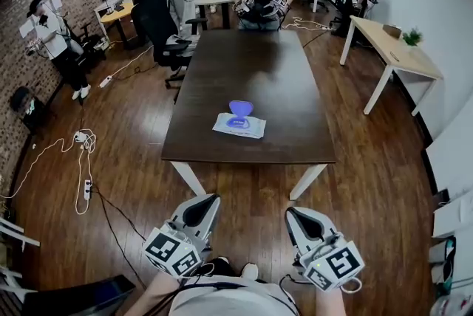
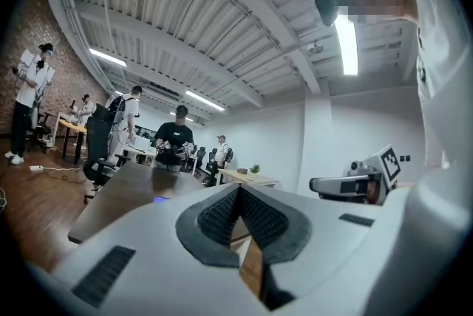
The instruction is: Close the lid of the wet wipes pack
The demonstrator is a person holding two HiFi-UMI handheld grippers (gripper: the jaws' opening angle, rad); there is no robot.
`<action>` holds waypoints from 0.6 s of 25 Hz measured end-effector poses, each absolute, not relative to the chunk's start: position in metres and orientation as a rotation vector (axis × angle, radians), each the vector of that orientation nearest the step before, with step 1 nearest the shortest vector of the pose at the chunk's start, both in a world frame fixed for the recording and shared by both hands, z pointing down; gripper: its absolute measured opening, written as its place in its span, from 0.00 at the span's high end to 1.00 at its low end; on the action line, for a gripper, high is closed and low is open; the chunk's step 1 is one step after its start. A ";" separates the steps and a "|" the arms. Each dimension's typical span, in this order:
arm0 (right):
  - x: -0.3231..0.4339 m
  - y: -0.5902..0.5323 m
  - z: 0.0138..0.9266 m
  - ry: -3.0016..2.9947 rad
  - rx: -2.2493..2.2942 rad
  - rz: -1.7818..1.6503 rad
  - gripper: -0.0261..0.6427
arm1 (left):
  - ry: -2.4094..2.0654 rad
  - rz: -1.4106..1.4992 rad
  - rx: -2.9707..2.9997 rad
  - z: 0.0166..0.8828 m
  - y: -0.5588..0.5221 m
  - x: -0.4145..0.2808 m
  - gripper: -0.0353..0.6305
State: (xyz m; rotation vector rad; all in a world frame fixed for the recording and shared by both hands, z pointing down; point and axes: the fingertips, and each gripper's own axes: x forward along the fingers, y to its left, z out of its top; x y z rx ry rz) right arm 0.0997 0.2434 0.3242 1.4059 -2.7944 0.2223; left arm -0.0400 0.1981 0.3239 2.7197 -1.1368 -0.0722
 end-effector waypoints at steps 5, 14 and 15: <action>0.106 0.242 0.324 -2.809 1.386 0.241 0.95 | -1.161 -0.068 2.706 0.323 0.197 -0.035 0.94; 0.105 0.215 0.329 -2.842 1.356 0.257 0.95 | -1.164 -0.064 2.704 0.329 0.169 -0.030 0.94; 0.104 0.210 0.329 -2.842 1.355 0.257 0.95 | -1.163 -0.067 2.706 0.329 0.163 -0.029 0.94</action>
